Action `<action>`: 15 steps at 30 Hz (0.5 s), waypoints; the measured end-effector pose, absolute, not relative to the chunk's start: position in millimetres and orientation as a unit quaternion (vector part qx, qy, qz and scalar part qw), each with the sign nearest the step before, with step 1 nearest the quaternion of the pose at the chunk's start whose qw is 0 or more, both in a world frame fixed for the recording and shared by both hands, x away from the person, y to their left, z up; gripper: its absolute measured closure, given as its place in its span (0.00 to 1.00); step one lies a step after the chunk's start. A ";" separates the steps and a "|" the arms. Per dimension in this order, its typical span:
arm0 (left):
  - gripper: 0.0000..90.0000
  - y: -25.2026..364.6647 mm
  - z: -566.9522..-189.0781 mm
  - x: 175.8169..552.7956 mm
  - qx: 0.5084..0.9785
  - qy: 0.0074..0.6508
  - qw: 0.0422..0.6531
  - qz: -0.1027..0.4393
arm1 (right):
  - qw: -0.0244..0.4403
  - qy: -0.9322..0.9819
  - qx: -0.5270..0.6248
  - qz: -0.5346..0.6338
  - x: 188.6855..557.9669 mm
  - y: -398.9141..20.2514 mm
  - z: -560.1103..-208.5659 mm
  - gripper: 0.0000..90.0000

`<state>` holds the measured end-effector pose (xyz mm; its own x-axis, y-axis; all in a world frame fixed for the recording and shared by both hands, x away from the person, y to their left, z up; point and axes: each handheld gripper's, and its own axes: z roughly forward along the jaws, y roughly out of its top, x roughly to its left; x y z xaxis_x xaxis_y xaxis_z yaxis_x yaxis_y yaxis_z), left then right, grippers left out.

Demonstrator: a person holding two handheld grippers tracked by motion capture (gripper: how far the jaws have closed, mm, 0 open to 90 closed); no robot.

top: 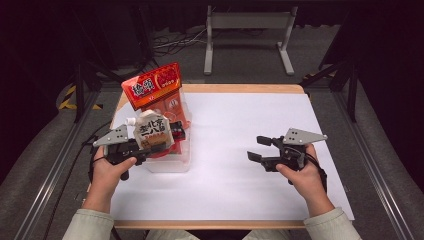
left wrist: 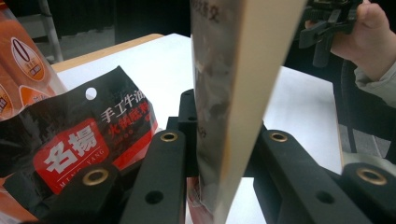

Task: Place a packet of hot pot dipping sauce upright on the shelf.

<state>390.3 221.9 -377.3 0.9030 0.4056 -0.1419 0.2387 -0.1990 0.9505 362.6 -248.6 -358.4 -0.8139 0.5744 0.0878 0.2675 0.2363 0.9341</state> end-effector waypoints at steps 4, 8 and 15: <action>0.87 222.0 -383.6 393.3 0.780 0.206 0.586 0.071 | 0.134 0.774 0.272 0.556 363.3 -249.6 -359.3 0.36; 0.87 221.6 -390.1 396.6 0.781 0.204 0.587 0.064 | 0.130 0.772 0.272 0.559 363.6 -250.5 -360.1 0.36; 0.87 220.7 -396.6 399.6 0.793 0.207 0.569 0.063 | 0.126 0.772 0.271 0.561 363.5 -249.5 -360.8 0.36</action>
